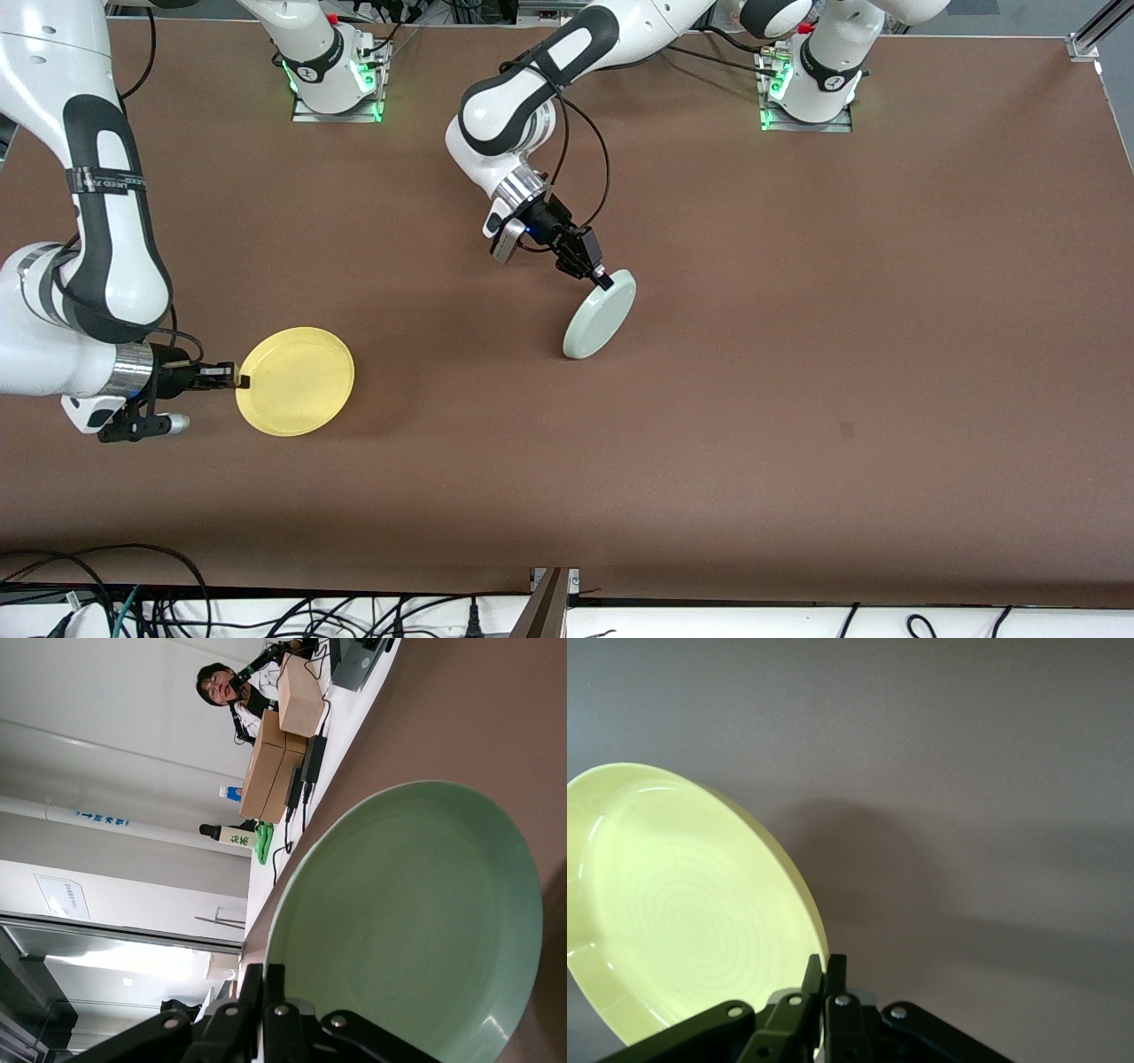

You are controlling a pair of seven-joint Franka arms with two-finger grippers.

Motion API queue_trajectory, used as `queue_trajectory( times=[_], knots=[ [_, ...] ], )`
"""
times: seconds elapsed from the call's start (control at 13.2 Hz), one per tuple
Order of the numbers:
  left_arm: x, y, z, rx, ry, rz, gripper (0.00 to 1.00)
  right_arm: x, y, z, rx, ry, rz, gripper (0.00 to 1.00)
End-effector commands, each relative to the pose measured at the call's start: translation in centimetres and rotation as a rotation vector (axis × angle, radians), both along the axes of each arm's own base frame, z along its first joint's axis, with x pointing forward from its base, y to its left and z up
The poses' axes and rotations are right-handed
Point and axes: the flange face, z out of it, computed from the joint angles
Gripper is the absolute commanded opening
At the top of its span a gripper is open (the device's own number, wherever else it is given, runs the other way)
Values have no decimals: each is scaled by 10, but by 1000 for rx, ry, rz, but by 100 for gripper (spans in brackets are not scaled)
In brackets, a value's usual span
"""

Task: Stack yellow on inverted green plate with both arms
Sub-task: 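Turn the green plate upside down with the left gripper toward the table middle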

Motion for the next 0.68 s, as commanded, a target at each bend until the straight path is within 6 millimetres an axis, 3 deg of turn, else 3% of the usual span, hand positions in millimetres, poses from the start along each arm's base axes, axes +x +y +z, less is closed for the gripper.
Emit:
queue_trajectory(
  times=[0.0, 0.3, 0.61],
  knots=[
    [-13, -9, -25, 24, -5, -21, 99, 0, 2, 10, 17, 8, -25, 0],
    [-27, -16, -36, -8, -30, -33, 100, 0, 4, 9, 14, 10, -12, 0],
    [-62, -36, -46, -72, -94, -69, 100, -3, 8, 7, 19, 31, -7, 0]
  ],
)
